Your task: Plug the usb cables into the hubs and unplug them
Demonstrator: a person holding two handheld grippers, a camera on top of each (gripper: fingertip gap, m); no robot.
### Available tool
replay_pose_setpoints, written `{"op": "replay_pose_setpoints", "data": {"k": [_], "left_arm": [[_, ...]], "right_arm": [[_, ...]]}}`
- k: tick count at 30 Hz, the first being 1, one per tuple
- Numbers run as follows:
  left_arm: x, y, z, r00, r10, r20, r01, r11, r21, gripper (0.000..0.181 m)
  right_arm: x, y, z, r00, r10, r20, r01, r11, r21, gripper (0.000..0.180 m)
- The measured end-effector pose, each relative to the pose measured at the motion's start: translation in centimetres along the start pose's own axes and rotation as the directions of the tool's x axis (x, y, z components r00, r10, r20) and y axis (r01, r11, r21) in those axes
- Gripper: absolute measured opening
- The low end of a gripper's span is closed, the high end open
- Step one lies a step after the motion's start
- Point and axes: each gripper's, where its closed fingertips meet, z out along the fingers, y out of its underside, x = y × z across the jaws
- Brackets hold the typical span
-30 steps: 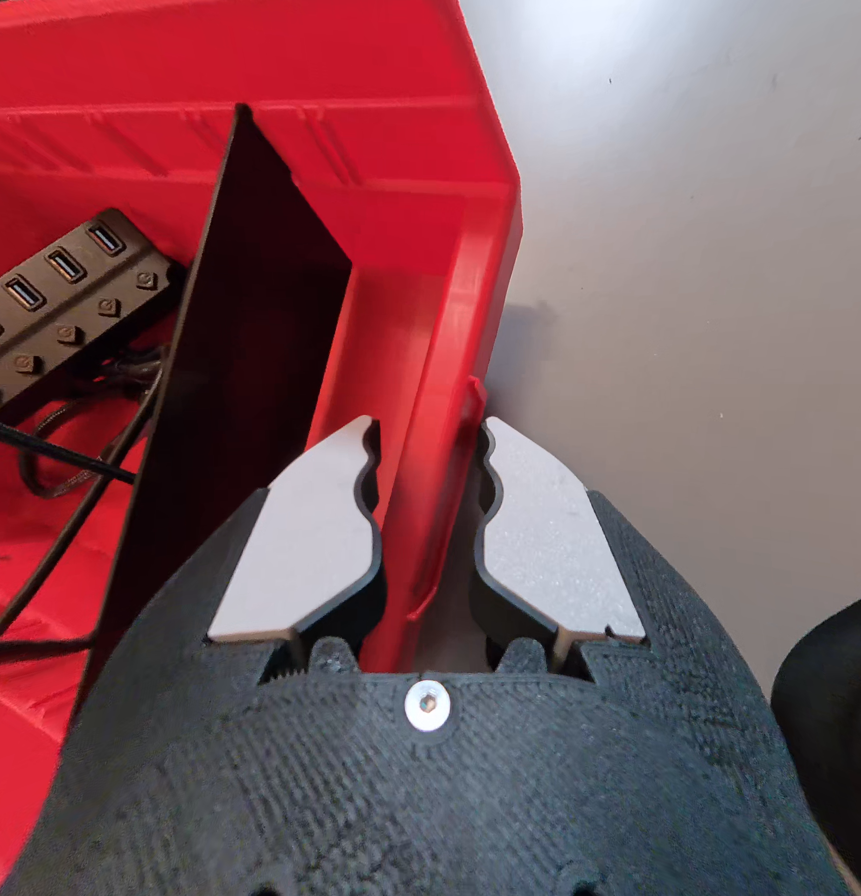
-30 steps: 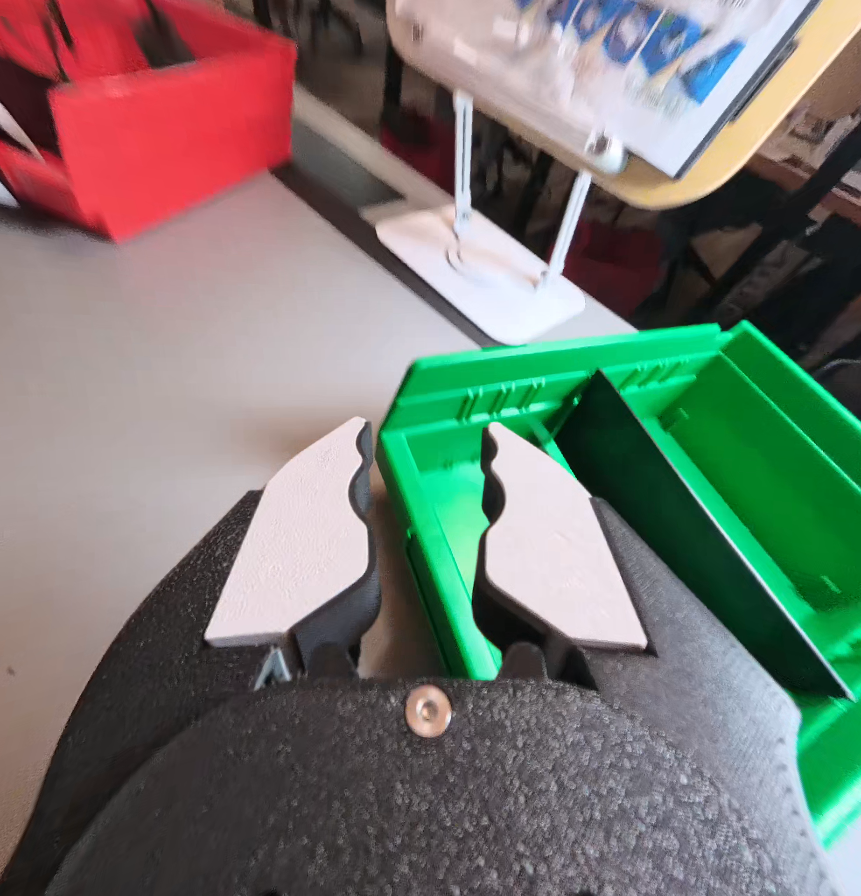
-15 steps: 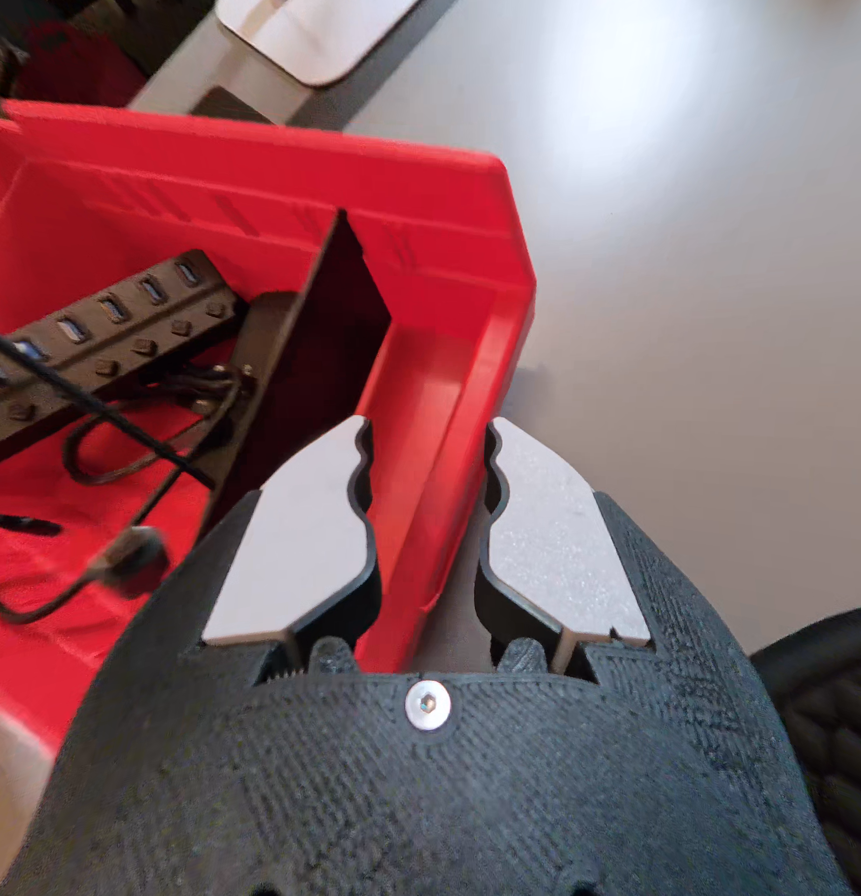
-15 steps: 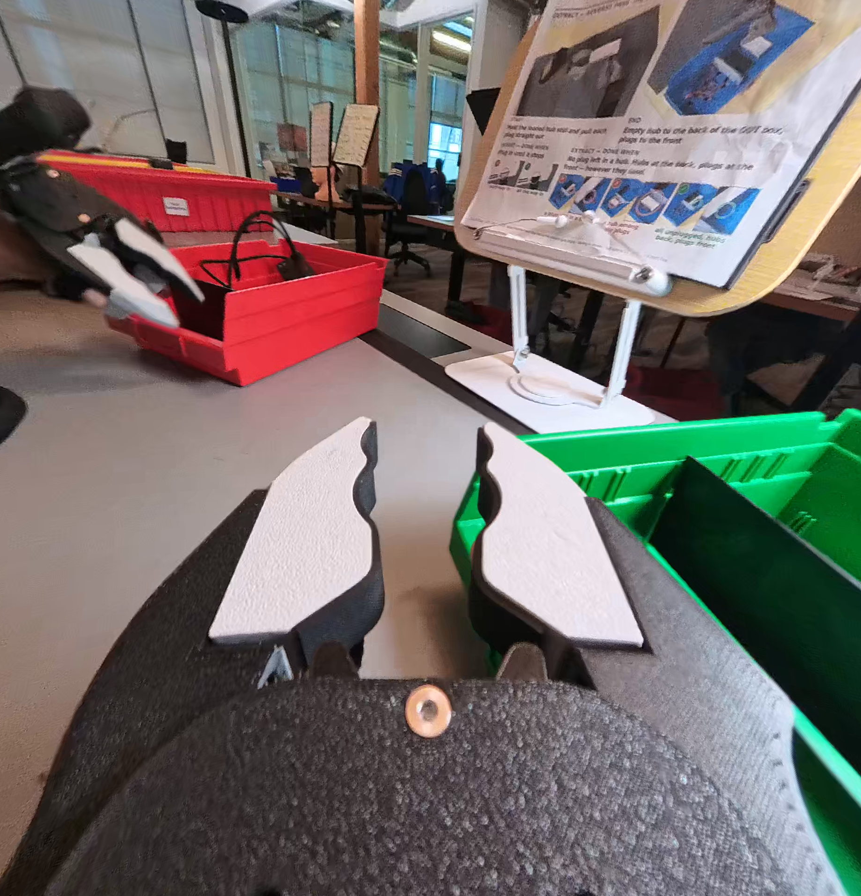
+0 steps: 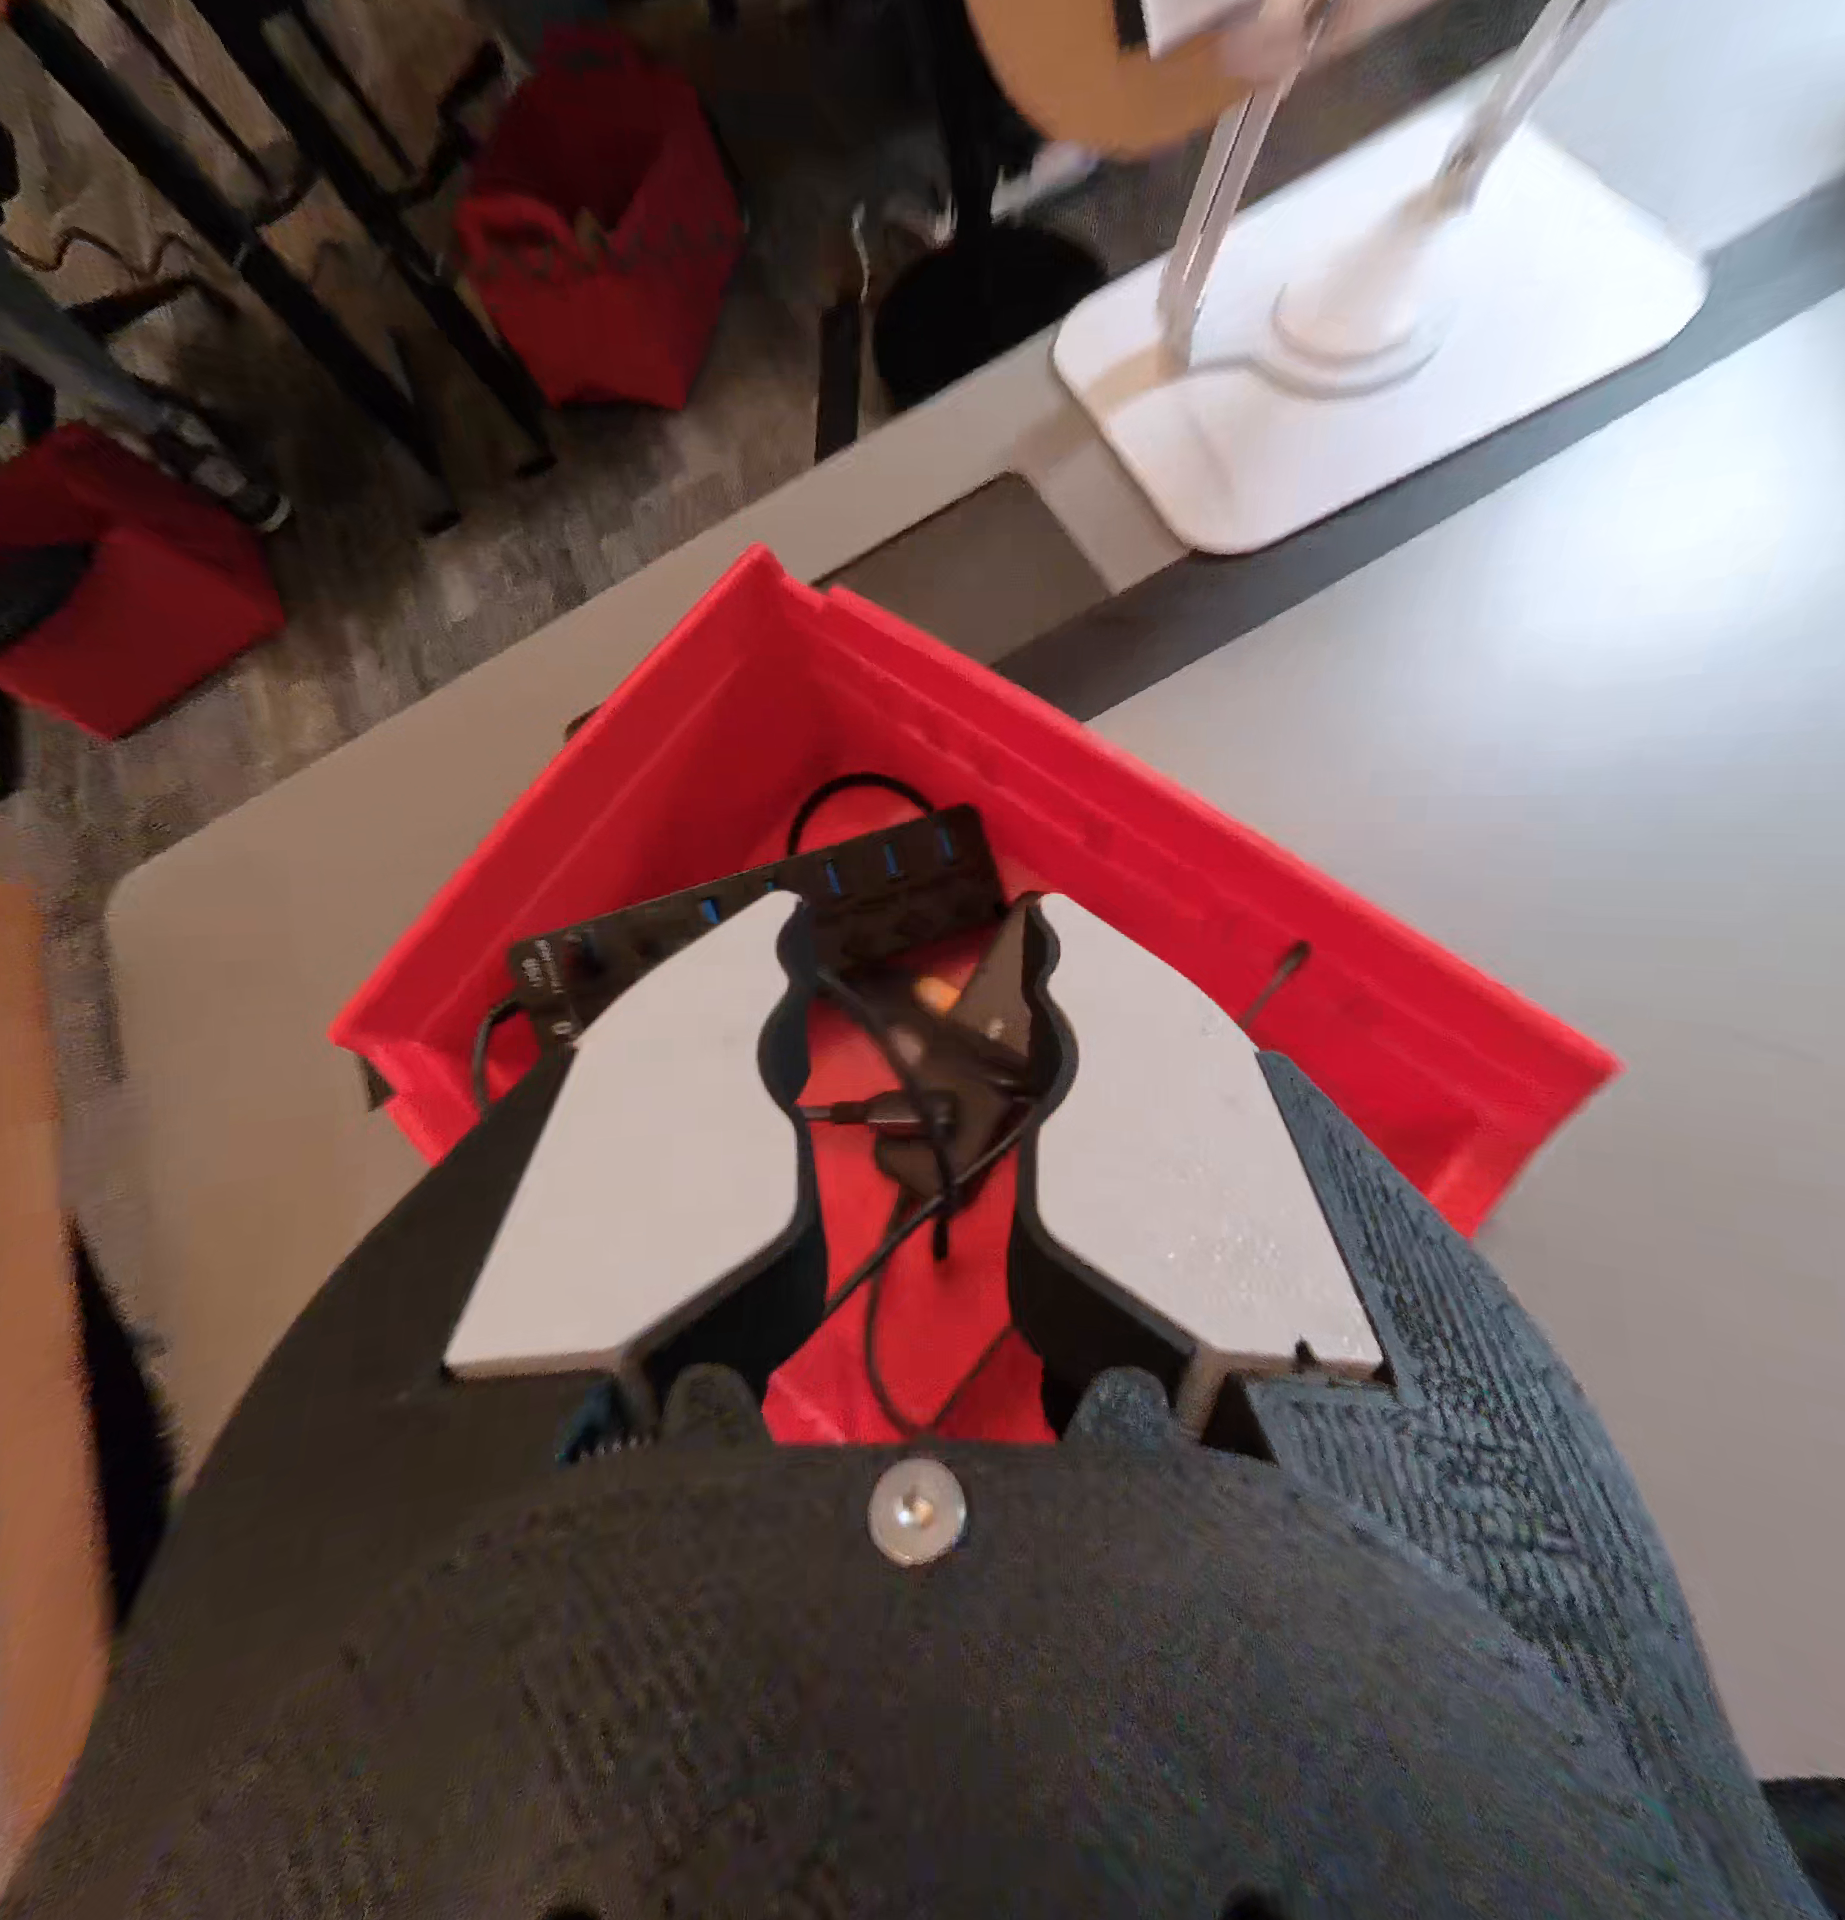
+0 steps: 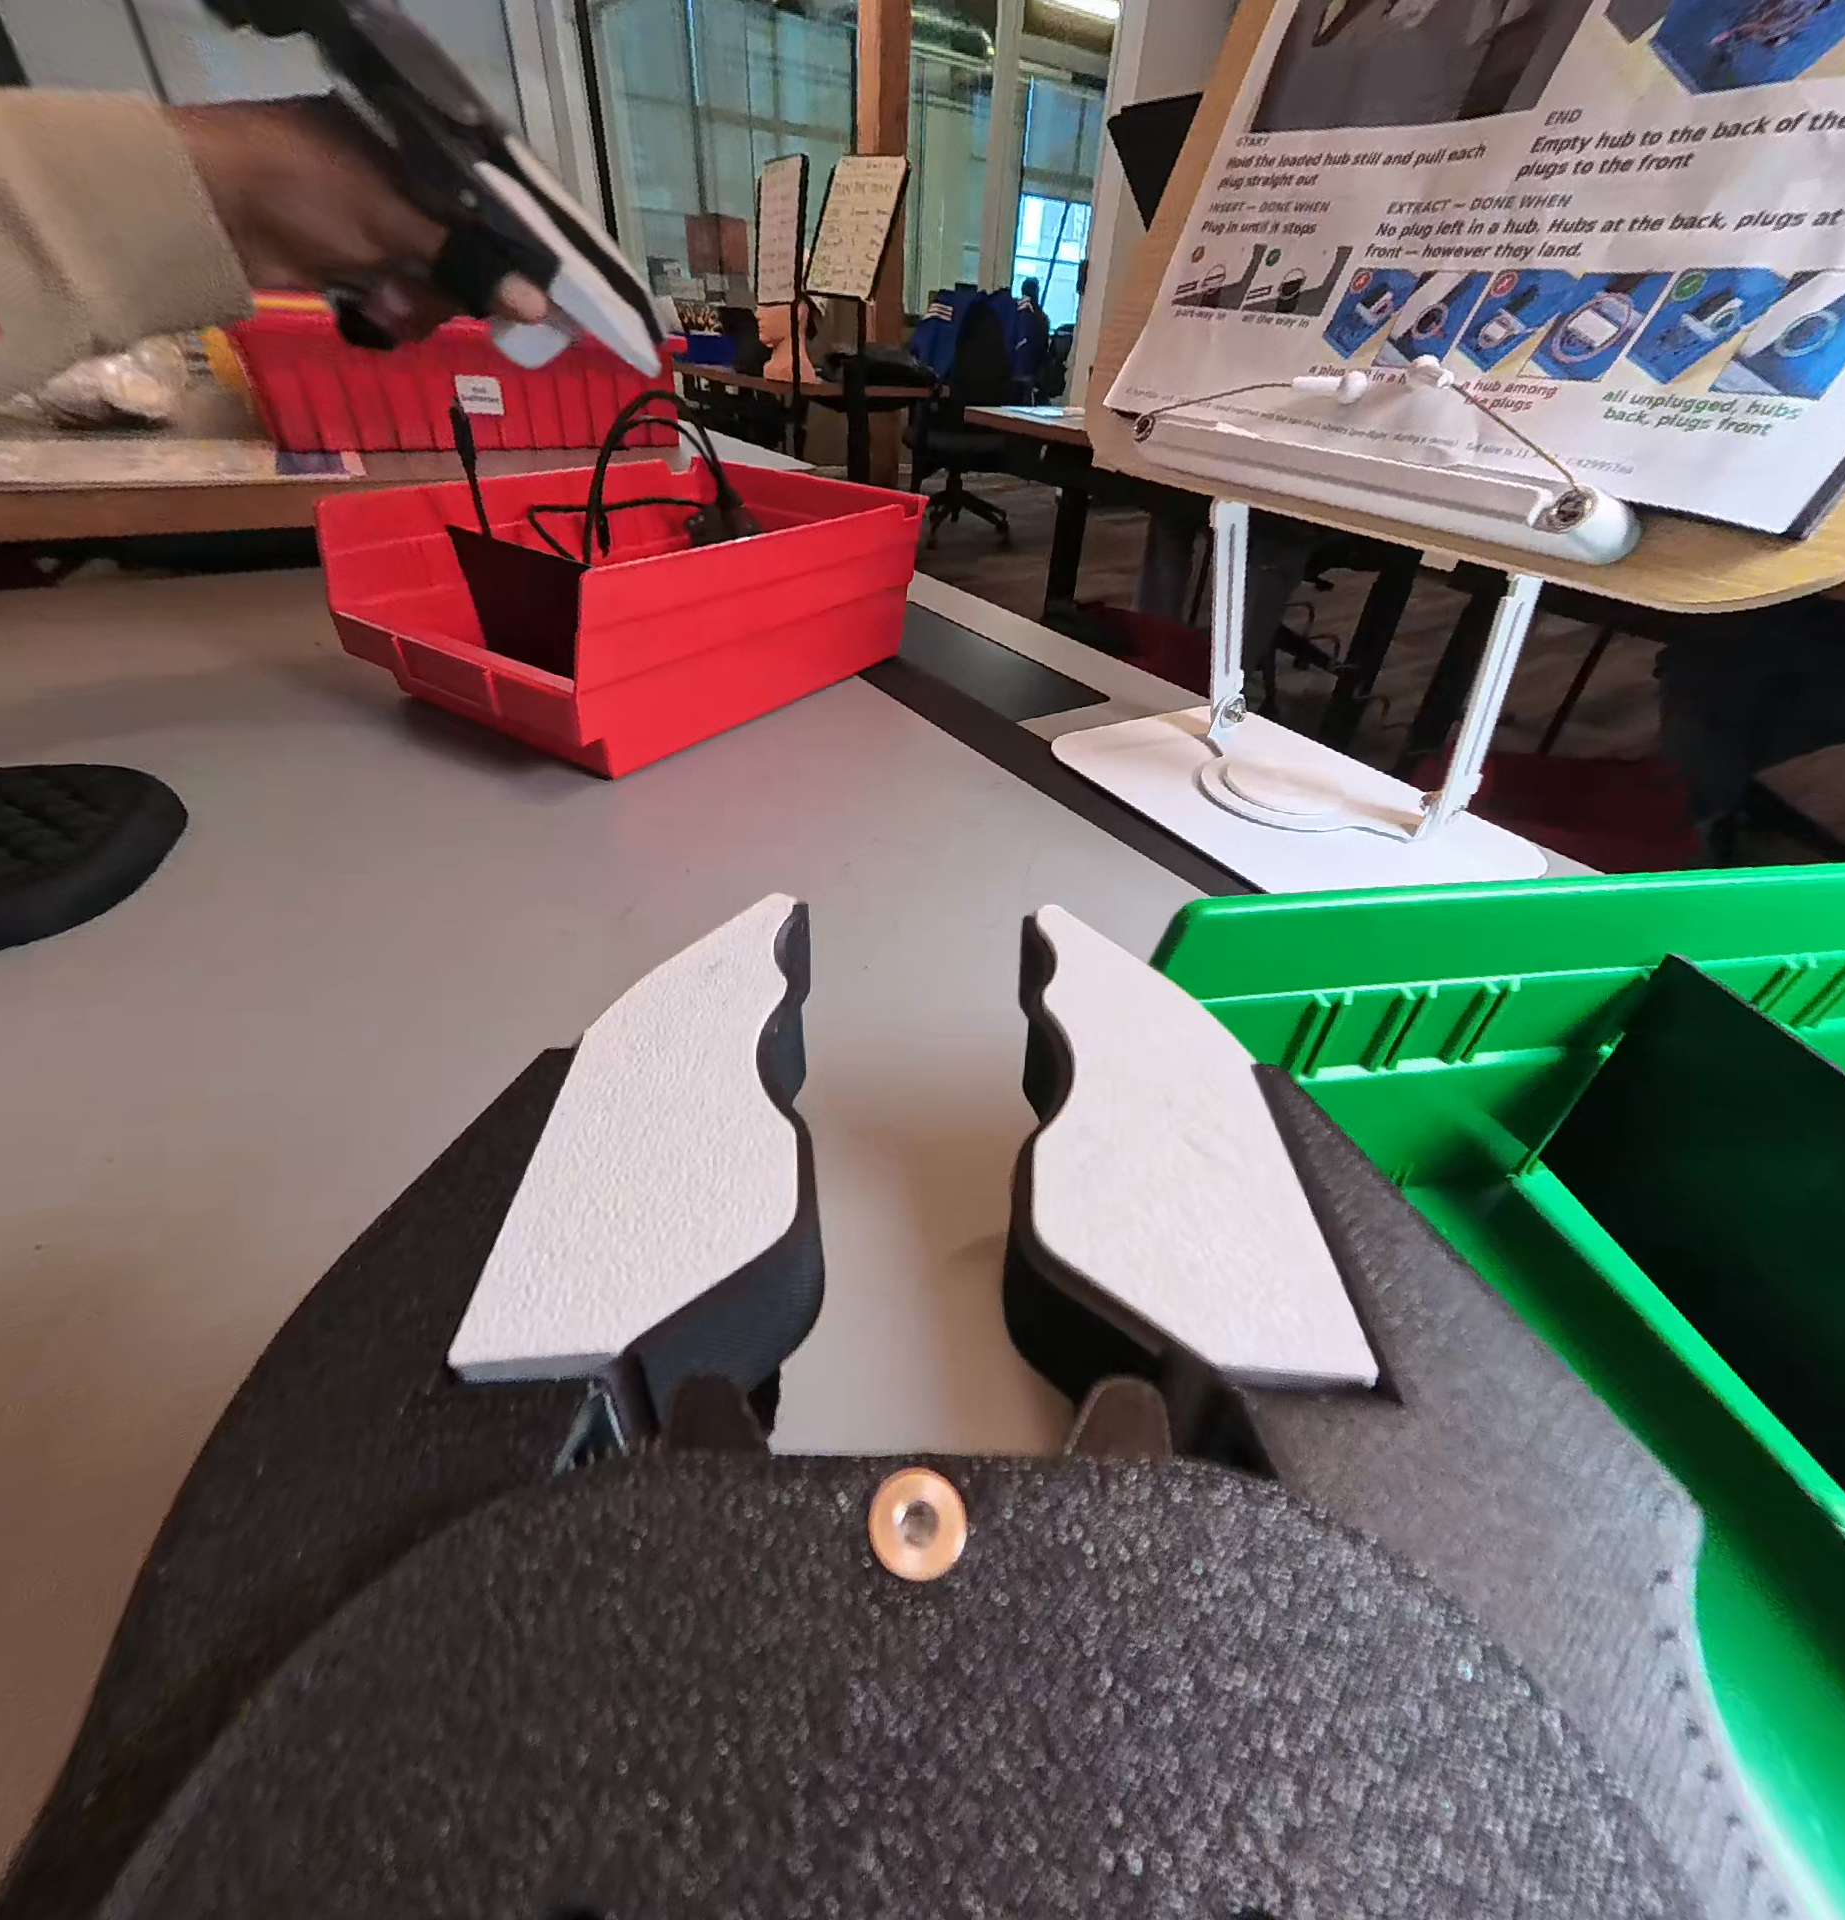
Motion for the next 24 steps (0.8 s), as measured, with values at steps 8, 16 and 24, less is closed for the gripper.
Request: {"op": "replay_pose_setpoints", "data": {"k": [8,16,24], "left_arm": [[-2.1,1.8,6.6,0.783,0.618,-0.075,-0.571,0.666,-0.480,0.046],[-0.7,6.3,11.6,0.612,0.718,-0.333,-0.763,0.425,-0.487,0.065],[-1.5,7.9,14.7,0.552,0.785,-0.283,-0.796,0.395,-0.458,0.054]], "right_arm": [[-0.3,0.4,-0.1,1.000,-0.008,0.009,0.009,1.000,-0.016,0.037],[0.0,0.6,-0.2,1.000,0.007,0.016,-0.007,1.000,-0.018,0.036],[0.2,0.9,-0.1,1.000,0.022,0.021,-0.021,1.000,-0.022,0.035]]}}
